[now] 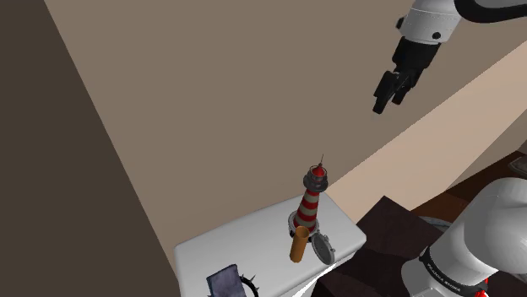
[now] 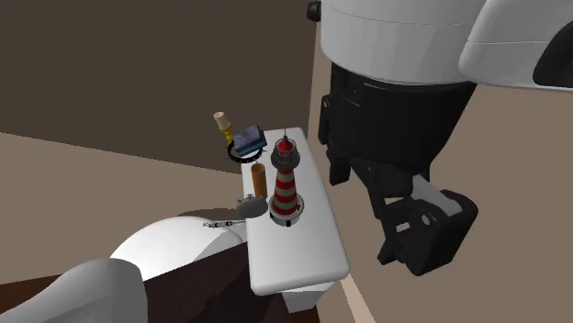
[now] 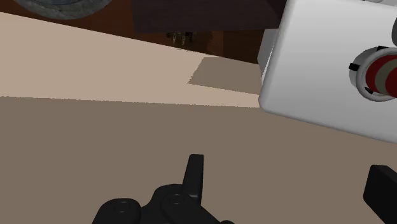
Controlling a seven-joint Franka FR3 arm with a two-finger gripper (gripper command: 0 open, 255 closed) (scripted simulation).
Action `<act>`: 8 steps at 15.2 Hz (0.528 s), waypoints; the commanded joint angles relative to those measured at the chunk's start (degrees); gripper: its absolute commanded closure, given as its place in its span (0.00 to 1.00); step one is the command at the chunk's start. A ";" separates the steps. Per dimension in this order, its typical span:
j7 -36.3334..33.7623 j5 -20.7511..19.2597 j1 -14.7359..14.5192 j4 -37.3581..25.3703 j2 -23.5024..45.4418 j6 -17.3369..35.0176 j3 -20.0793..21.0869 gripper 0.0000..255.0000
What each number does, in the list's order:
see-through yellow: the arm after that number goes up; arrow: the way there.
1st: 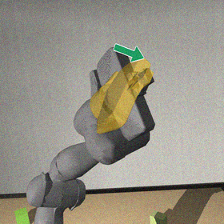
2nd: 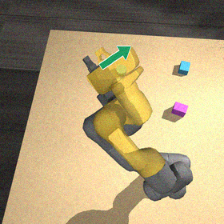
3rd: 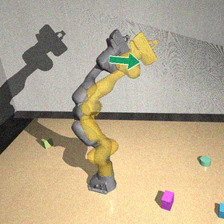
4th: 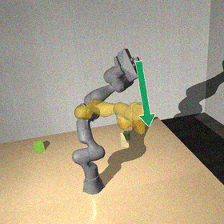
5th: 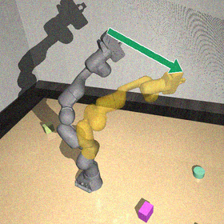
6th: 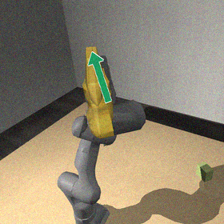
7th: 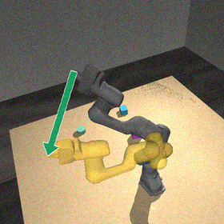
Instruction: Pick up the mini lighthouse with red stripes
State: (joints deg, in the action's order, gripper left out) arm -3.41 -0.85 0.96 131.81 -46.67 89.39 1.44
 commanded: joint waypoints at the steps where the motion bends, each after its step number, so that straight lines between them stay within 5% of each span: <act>1: 0.00 0.00 0.00 0.00 0.00 0.00 0.00 0.00; 8: -9.37 6.83 -2.80 1.81 0.31 4.18 8.26 0.00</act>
State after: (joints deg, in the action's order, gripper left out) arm -11.32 4.97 -1.45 133.77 -46.65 93.07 8.46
